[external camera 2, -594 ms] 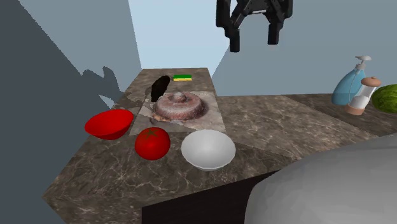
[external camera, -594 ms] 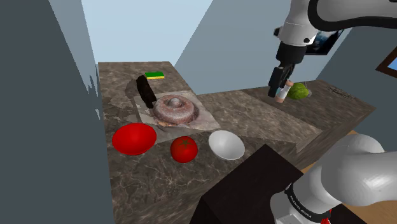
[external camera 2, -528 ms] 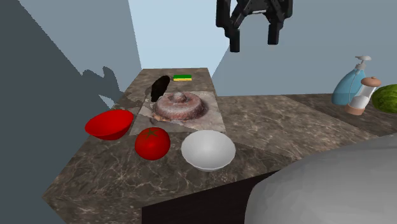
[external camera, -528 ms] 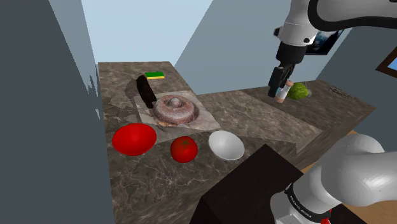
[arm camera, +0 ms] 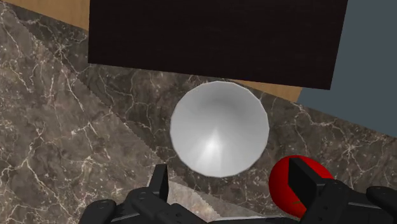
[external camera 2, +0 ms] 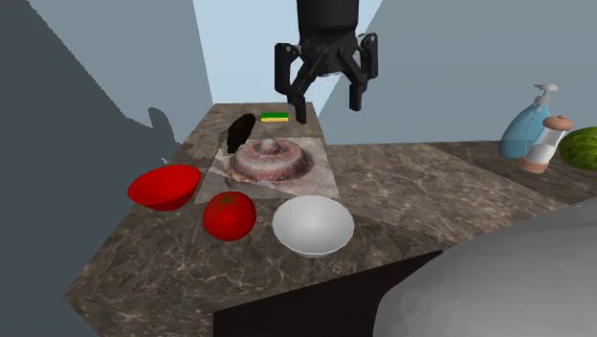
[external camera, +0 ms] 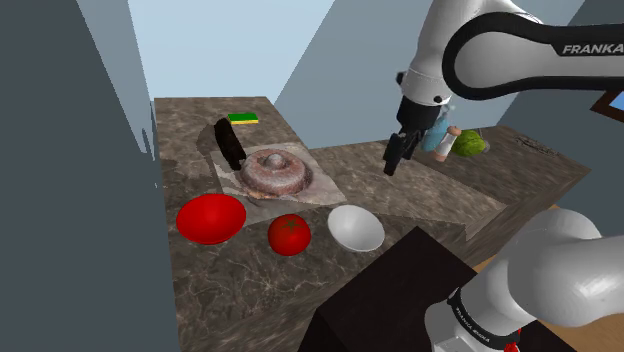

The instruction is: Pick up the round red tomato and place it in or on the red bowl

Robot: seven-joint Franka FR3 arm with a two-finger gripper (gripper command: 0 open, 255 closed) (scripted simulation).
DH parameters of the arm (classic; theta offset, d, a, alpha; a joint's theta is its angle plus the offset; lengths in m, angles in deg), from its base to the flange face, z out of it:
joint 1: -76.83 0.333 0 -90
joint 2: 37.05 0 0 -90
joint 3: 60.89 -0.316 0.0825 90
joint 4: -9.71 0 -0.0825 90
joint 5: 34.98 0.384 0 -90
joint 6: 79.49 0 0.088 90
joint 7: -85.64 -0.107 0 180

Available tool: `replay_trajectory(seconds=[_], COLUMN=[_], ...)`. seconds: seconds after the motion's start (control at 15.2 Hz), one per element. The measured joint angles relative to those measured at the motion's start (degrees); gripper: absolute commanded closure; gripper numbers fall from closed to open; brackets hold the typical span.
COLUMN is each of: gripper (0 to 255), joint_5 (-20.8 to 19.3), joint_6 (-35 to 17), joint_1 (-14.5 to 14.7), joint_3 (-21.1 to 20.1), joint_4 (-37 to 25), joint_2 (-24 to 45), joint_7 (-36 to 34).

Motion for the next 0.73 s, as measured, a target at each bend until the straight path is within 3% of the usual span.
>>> replay_trajectory(seconds=[0.73], gripper=[0], joint_5=[4.92], joint_6=[-24.44], joint_1=[4.31], joint_3=[-7.93], joint_4=[4.01], joint_2=[14.23], joint_7=[-8.35])
